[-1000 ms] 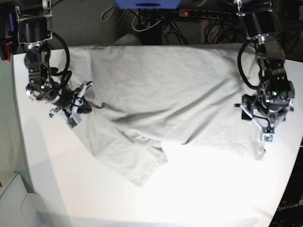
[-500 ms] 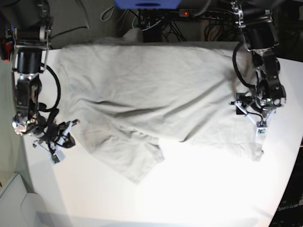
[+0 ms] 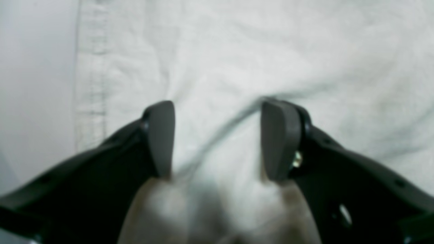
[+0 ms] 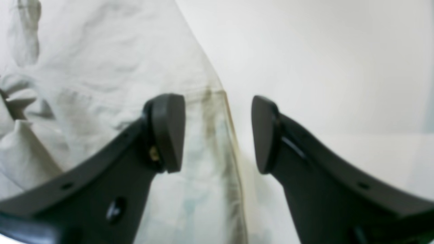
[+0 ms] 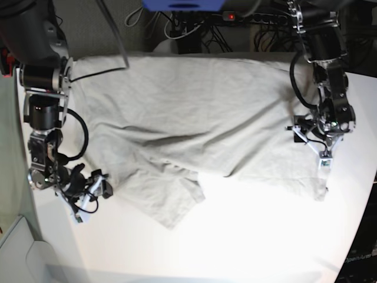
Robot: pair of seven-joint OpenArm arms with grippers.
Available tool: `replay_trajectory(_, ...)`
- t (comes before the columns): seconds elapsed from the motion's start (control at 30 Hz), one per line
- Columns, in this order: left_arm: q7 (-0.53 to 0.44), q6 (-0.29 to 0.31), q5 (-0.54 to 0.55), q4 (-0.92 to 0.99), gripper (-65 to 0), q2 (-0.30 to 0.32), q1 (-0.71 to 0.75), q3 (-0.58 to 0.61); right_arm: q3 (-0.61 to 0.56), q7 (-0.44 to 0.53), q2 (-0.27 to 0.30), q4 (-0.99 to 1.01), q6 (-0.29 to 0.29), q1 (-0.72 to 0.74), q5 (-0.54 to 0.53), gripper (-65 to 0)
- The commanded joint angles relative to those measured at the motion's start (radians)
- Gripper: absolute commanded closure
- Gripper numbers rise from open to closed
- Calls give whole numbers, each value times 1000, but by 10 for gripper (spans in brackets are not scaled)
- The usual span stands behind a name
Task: Layout the t-shirt on the table in an organized manner, then fold the t-shirt properly
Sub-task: 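Drag the grasped hem with the right gripper away from the left gripper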
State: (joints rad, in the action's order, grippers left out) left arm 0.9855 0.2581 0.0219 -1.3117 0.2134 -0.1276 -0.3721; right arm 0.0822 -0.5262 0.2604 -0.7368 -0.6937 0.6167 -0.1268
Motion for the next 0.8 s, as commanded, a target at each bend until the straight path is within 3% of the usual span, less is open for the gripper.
replay_trajectory(0.0,22,0,-17,-6,-395,7,-4,-1,3,28,-3,-17,-4,36,-12,-325)
replay_trajectory(0.3,22,0,-15,-6,-395,7,9,-1,-22,91,-51,-16,-4,-34,-12,-326)
replay_trajectory(0.47,22,0,-15,-1,-395,7,10,-1,-124,166,-57,-16,75,-74,-12,-322)
replay_trajectory(0.57,20,2,-15,-6,-395,7,32,-3,-138,189,-62,-16,78,-83,-12,-315)
replay_trajectory(0.67,20,2,-15,-6,-395,7,36,-3,-137,194,-63,-16,79,-93,-12,-243)
replay_trajectory(0.77,20,2,-15,-6,-395,7,44,-3,-137,194,-63,-16,79,-94,-12,-115)
